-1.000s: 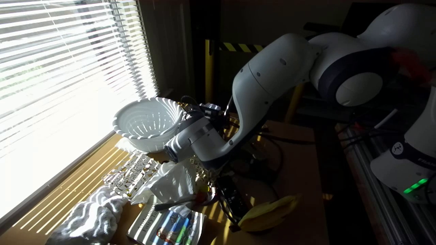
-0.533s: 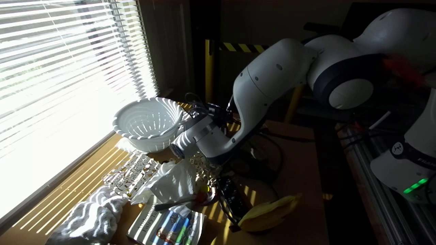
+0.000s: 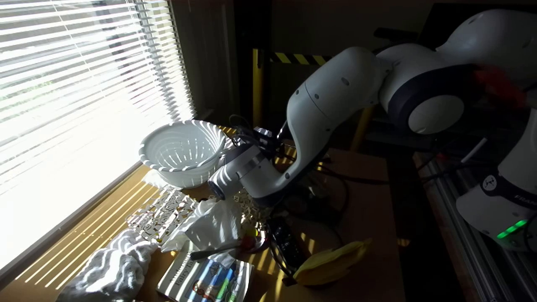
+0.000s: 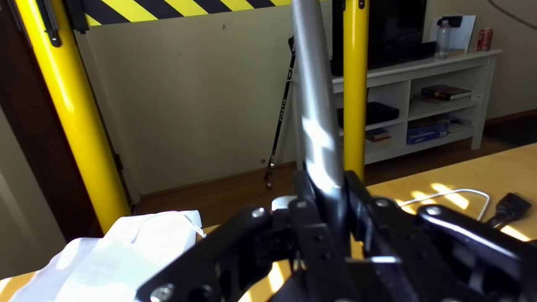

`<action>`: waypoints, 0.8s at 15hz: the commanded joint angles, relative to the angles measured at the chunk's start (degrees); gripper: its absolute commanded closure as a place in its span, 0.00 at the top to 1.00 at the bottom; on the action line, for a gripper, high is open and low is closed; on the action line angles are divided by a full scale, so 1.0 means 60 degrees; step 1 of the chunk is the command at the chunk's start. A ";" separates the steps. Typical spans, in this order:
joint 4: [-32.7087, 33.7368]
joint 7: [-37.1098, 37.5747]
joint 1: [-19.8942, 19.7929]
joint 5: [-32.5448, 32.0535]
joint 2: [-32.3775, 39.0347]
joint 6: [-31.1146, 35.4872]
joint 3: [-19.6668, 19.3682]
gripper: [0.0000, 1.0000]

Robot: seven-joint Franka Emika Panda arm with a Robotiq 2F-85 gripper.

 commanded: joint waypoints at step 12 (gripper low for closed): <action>-0.0362 -0.0694 0.0299 -0.0498 -0.0187 0.0210 0.0457 0.06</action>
